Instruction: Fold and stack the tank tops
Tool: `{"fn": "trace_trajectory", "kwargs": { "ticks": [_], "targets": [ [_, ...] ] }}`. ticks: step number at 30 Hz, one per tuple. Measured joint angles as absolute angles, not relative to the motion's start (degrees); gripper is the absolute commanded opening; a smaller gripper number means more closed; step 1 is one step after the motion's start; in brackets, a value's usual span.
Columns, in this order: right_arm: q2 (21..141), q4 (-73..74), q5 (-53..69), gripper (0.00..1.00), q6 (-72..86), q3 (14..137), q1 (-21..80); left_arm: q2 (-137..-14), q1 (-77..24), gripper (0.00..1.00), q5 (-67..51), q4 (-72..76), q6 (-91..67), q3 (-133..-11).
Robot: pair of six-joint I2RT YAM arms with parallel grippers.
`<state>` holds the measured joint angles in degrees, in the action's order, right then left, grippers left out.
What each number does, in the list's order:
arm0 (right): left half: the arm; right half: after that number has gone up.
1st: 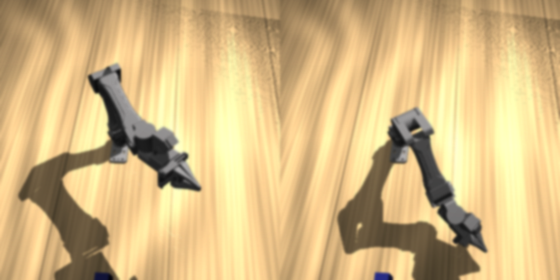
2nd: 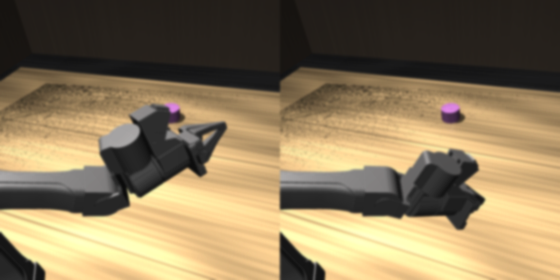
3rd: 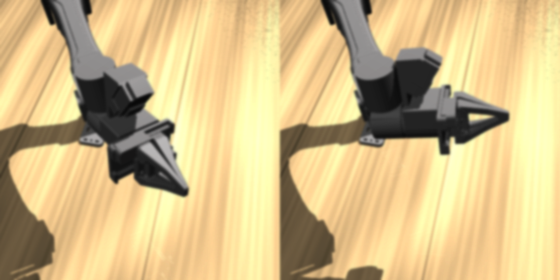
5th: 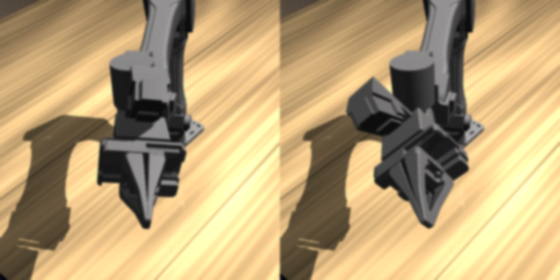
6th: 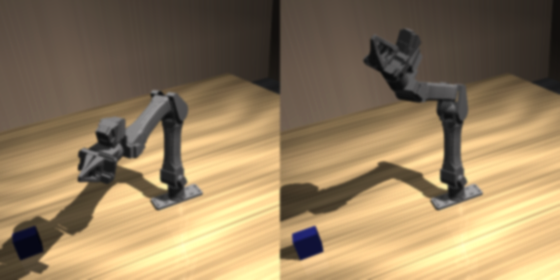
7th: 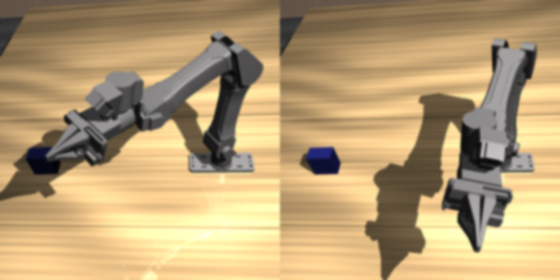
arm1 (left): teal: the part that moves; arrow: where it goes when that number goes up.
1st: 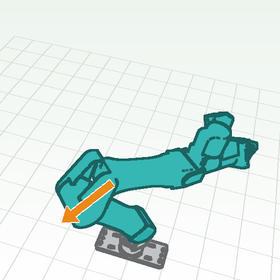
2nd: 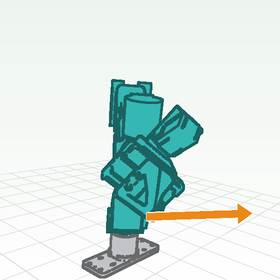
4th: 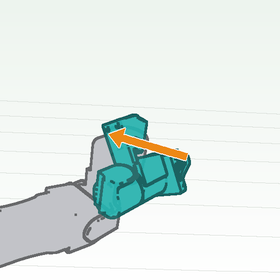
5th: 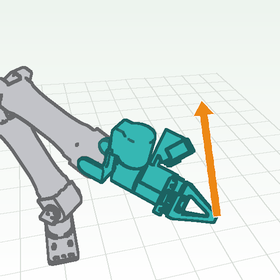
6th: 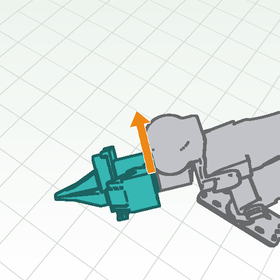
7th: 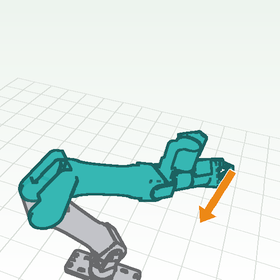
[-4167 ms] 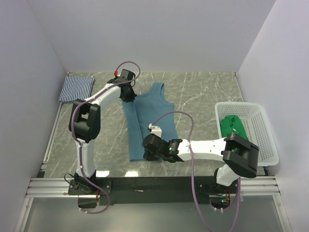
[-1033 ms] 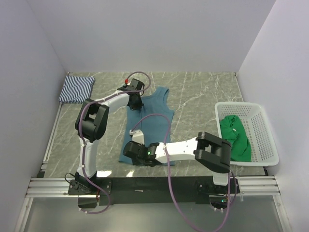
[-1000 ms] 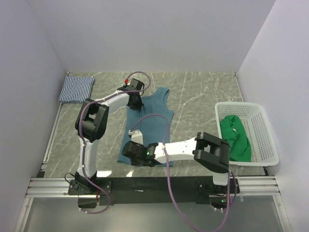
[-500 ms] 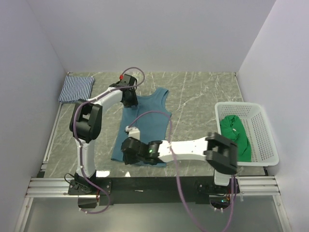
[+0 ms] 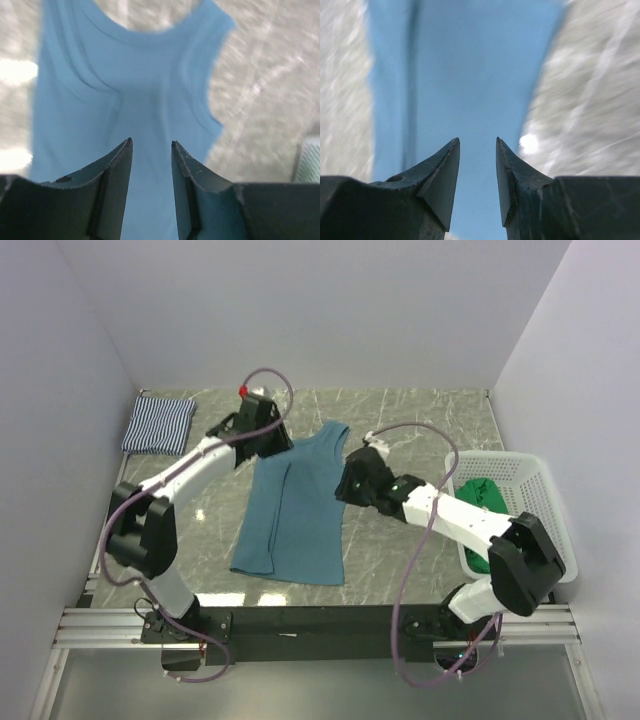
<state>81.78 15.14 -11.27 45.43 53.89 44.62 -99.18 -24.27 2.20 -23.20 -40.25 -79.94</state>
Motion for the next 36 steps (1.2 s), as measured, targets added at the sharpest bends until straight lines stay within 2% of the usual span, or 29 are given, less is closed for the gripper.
{"fn": "trace_trajectory", "kwargs": {
  "ticks": [4,8,13,21,26,30,33,36],
  "targets": [
    [86.5,15.2,-8.1,0.44,41.7,55.5,34.8,-92.1,-30.6,0.43,2.6,-19.4,-43.0,-70.1],
    [94.6,15.6,-6.7,0.45,38.9,60.3,29.7,-85.8,-38.8,0.43,3.3,-16.3,-46.0,-60.7],
    [103.2,15.6,-4.8,0.45,36.5,66.3,26.9,-81.6,-49.3,0.43,6.1,-14.3,-49.3,-54.4],
    [108.2,15.5,-3.1,0.44,35.3,70.4,25.2,-80.6,-60.2,0.41,10.3,-12.4,-54.3,-48.6],
    [110.3,14.9,-2.2,0.34,35.1,70.5,25.1,-81.0,-65.1,0.42,12.4,-12.3,-56.5,-47.4],
    [110.8,13.8,-1.9,0.08,35.0,70.4,25.1,-83.6,-70.8,0.42,13.7,-10.8,-57.3,-47.4],
    [110.8,12.7,-1.8,0.0,35.5,69.7,24.9,-87.2,-74.1,0.41,15.2,-11.7,-58.0,-48.3],
    [110.0,10.2,-1.2,0.0,36.2,67.6,24.3,-91.3,-76.5,0.41,17.4,-13.9,-58.5,-50.7]
  ]
}}
